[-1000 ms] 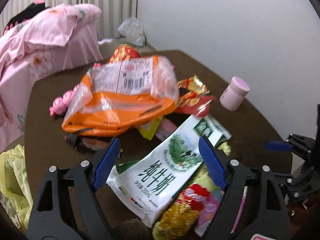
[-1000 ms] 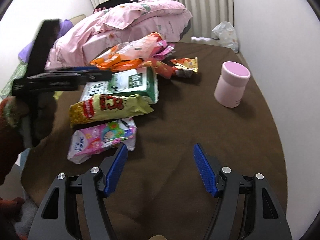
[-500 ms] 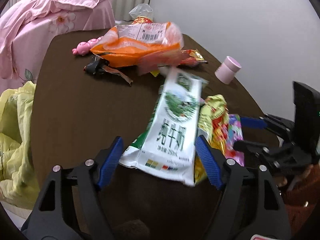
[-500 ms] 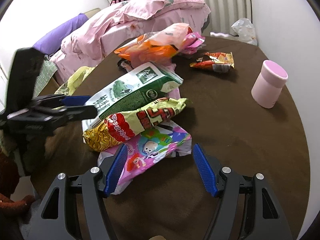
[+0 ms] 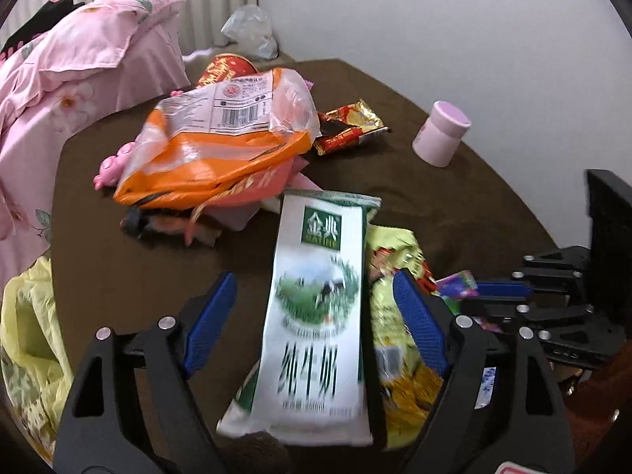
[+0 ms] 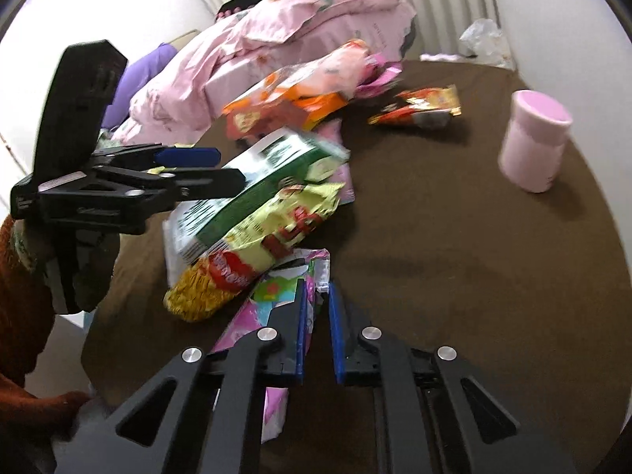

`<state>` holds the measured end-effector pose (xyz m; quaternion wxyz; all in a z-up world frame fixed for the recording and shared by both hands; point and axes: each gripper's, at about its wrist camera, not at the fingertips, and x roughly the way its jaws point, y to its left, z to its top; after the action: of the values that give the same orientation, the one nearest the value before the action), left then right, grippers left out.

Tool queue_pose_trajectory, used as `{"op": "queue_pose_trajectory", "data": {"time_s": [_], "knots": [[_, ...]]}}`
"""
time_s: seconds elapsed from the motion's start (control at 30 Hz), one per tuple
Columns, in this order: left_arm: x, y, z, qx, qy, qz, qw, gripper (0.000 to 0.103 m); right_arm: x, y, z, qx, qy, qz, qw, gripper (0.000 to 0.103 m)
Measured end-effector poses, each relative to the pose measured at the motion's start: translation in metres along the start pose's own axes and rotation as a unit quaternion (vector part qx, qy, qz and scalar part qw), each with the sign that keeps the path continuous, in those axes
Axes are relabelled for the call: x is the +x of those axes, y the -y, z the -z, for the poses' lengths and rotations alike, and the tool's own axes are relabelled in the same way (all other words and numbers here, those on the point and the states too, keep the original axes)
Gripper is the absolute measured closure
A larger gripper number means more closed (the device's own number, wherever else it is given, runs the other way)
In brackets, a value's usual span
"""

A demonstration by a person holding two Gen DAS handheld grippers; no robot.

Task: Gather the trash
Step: 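Grasp the white-green milk carton with the left tool while the right tool grasps the pink tissue pack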

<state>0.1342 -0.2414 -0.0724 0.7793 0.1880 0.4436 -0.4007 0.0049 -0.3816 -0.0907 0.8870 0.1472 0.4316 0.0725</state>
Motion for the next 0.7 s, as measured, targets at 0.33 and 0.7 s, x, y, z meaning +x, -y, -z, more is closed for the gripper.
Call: {"op": "queue_pose_trajectory", "data": {"time_s": [0.33,0.7], "knots": [[0.031,-0.003,-0.024,-0.024,-0.038,-0.011,0.9989,0.037,-0.007,0.034,-0.001,0.032,0.009,0.048,0.998,0.090],[0.019,-0.002,-0.014,-0.040,-0.043,-0.008,0.9983,0.049,-0.016,0.032,0.000,0.007,0.017,0.060,0.998,0.055]]}}
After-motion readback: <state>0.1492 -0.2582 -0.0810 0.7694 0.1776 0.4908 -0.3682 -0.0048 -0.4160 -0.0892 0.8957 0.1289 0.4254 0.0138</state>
